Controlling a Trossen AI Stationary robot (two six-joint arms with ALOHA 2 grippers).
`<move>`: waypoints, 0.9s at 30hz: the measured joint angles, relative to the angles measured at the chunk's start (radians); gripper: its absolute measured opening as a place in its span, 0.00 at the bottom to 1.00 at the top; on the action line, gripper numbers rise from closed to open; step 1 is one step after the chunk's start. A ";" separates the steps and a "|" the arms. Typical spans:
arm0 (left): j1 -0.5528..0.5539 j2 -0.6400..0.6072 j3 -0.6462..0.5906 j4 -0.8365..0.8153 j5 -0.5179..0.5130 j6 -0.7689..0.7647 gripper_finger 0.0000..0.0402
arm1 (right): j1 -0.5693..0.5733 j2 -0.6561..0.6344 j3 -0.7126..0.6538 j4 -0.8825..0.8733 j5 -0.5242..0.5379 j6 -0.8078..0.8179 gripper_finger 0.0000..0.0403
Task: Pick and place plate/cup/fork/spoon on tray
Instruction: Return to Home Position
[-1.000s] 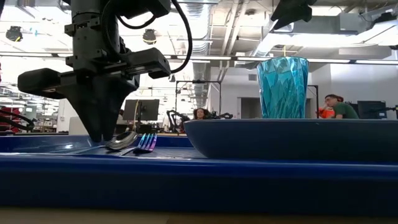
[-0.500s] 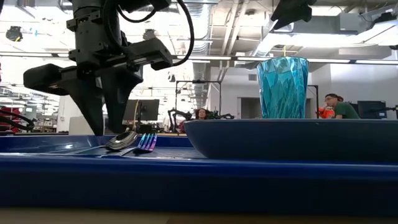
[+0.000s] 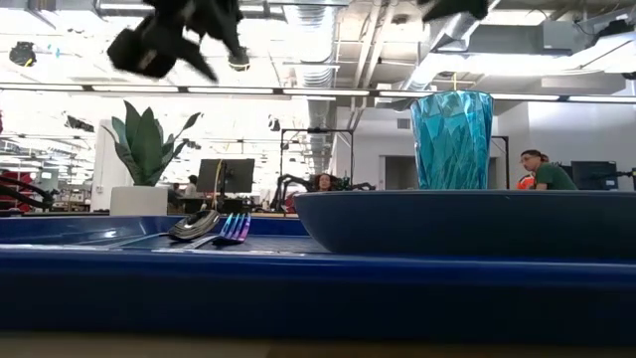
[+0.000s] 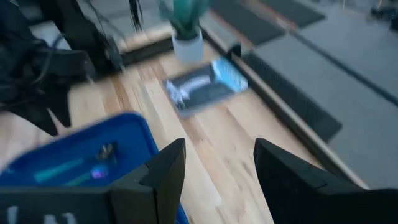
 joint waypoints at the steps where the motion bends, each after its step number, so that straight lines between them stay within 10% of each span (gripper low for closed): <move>1: 0.008 -0.040 0.000 -0.001 -0.011 0.037 0.34 | 0.000 -0.001 0.021 0.002 0.000 -0.002 0.53; 14: 0.136 -0.549 0.001 -0.171 -0.400 0.547 0.34 | -0.007 -0.065 0.289 -0.089 0.131 -0.208 0.53; 27: 0.190 -1.113 -0.133 -0.195 -0.563 0.707 0.34 | -0.069 -0.460 -0.036 0.268 -0.053 -0.177 0.53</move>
